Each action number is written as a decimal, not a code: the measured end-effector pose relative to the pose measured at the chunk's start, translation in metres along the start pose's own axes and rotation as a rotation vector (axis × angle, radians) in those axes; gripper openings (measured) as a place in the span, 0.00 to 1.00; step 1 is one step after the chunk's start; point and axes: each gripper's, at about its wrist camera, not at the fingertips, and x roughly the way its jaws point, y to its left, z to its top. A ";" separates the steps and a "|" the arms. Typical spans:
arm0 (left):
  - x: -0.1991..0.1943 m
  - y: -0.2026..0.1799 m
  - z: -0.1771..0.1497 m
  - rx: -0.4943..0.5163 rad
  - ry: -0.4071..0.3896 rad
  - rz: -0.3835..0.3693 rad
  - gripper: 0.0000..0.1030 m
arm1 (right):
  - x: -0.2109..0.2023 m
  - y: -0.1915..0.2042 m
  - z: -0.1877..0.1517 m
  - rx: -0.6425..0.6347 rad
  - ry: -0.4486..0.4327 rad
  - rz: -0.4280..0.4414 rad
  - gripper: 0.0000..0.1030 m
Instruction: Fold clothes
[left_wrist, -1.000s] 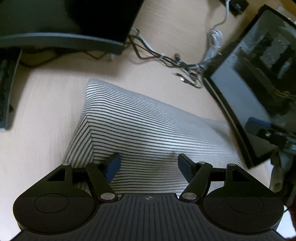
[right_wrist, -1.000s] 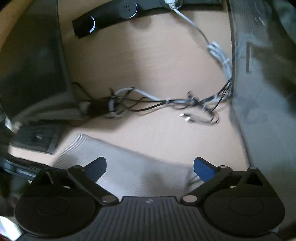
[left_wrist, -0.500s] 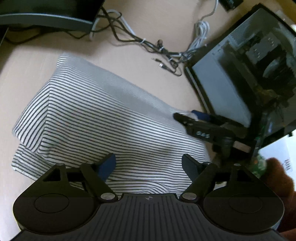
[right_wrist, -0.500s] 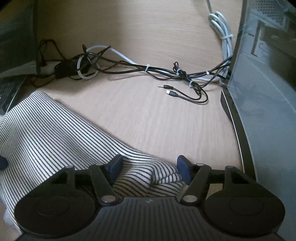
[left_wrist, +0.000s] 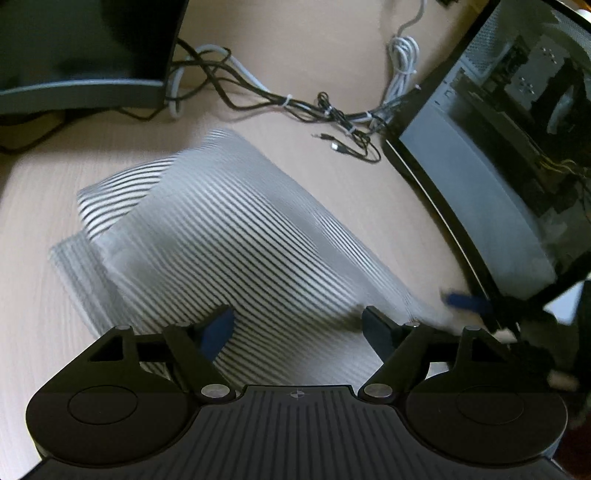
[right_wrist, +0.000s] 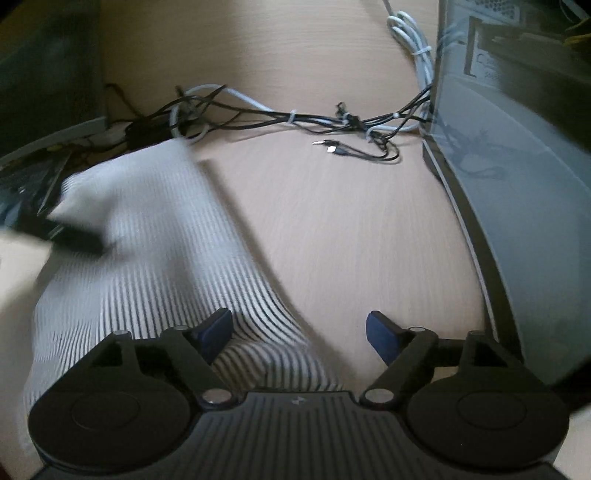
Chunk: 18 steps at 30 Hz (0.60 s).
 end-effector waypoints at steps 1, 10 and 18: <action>0.002 0.000 0.002 0.005 -0.005 0.004 0.82 | -0.003 0.005 -0.002 -0.008 0.002 0.009 0.78; -0.009 -0.010 0.001 0.041 -0.024 0.067 0.87 | -0.027 0.036 -0.002 -0.126 -0.013 0.050 0.84; -0.041 -0.020 -0.027 0.073 -0.022 0.057 0.81 | -0.041 0.047 0.014 -0.178 -0.091 0.133 0.75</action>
